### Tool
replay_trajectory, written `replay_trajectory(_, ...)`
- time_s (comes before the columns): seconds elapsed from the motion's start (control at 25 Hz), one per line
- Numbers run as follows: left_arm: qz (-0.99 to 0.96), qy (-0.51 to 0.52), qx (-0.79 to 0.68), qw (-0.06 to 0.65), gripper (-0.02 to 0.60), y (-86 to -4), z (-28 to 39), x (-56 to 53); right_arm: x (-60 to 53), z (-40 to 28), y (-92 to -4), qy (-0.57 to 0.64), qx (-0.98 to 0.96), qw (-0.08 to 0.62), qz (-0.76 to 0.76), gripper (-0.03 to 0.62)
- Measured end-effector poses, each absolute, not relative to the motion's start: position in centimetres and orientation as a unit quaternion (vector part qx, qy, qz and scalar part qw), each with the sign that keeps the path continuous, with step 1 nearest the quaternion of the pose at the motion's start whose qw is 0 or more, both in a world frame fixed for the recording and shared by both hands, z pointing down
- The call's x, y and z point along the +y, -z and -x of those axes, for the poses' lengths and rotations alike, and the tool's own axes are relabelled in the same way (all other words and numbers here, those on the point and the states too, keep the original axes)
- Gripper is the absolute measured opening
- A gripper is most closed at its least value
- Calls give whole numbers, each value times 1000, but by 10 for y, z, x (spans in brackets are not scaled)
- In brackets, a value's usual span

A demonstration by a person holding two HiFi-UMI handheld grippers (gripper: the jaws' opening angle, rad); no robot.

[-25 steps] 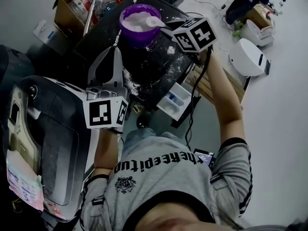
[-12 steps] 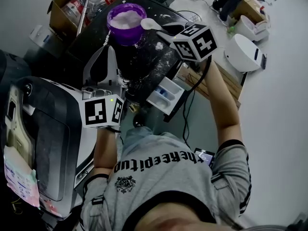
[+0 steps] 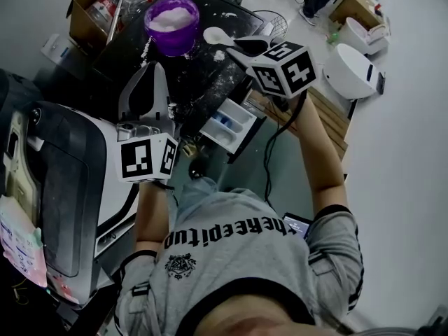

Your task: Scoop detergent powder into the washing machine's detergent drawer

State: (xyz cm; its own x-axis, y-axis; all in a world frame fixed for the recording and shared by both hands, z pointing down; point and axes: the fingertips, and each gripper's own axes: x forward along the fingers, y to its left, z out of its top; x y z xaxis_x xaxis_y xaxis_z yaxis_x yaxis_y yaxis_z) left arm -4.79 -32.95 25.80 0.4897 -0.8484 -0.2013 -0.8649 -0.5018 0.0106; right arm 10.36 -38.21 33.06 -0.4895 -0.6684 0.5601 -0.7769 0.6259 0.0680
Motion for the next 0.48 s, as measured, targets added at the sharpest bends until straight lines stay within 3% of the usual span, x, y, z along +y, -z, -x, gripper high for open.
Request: replay_trajectory(0.48, 860, -89, 500, 52, 3, -254, 25, -271, -311, -123, -333, -96, -862, 266, -420, 63)
